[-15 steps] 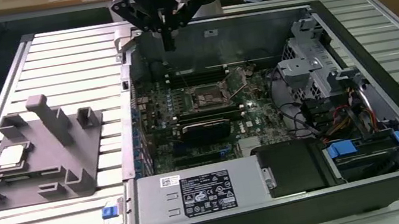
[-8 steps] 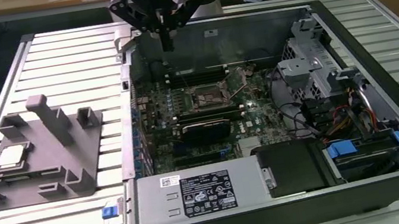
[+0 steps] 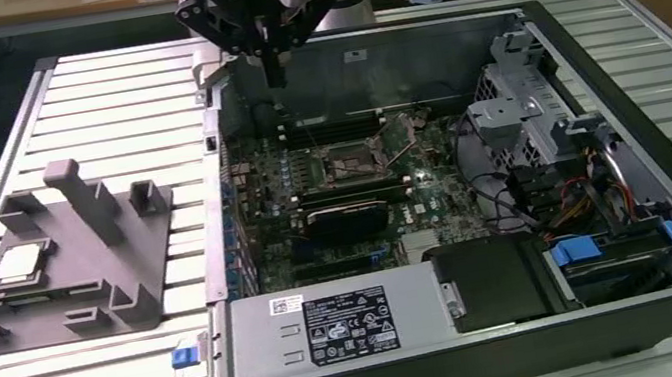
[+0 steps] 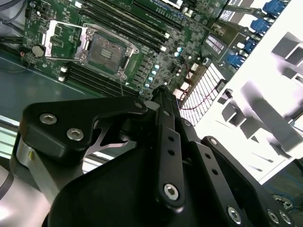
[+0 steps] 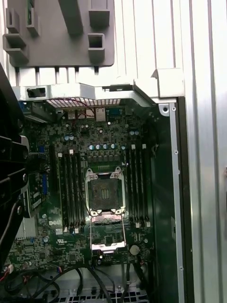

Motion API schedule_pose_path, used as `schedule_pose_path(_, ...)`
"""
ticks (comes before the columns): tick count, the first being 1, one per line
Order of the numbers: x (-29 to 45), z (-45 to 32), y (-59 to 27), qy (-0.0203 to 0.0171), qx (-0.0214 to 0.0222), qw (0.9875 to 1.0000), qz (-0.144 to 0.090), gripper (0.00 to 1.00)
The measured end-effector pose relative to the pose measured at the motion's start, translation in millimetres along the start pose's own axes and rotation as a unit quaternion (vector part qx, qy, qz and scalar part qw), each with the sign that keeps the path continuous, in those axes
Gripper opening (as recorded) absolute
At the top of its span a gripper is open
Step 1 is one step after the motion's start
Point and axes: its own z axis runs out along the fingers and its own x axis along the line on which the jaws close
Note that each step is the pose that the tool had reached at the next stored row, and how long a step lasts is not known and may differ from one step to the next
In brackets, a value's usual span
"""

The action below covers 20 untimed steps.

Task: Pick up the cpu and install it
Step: 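Reach for the cpu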

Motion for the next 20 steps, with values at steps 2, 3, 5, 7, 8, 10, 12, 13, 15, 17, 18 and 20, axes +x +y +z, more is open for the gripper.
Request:
schedule_pose_path(2, 2.3, -0.1, -0.1, 0.0, 0.0, 1.0, 0.0, 0.11)
schedule_pose_path(3, 3.4, -0.1, -0.2, 0.0, 0.0, 1.0, 0.0, 0.11)
schedule_pose_path(5, 5.6, -0.2, -0.4, 0.0, 0.0, 1.0, 0.0, 0.11)
schedule_pose_path(7, 7.8, -0.3, -0.6, -0.0001, 0.0, 1.0, 0.0, 0.11)
schedule_pose_path(8, 8.9, -0.3, -0.7, -0.0001, 0.0, 1.0, 0.0, 0.11)
schedule_pose_path(10, 11.0, -0.3, -0.8, -0.0001, 0.0, 1.0, 0.0, 0.11)
schedule_pose_path(12, 13.2, -0.4, -1.0, -0.0001, 0.0, 1.0, 0.0, 0.11)
schedule_pose_path(13, 14.3, -0.4, -1.1, -0.0002, 0.0, 1.0, 0.0, 0.11)
schedule_pose_path(15, 16.6, -0.5, -1.2, -0.0002, 0.0, 1.0, 0.0, 0.11)
schedule_pose_path(17, 18.7, -0.5, -1.4, -0.0002, 0.0, 1.0, 0.0, 0.11)
schedule_pose_path(18, 19.7, -0.5, -1.5, -0.0002, 0.0, 1.0, 0.0, 0.11)
schedule_pose_path(20, 21.8, -0.6, -1.6, -0.0003, 0.0, 1.0, 0.0, 0.11)
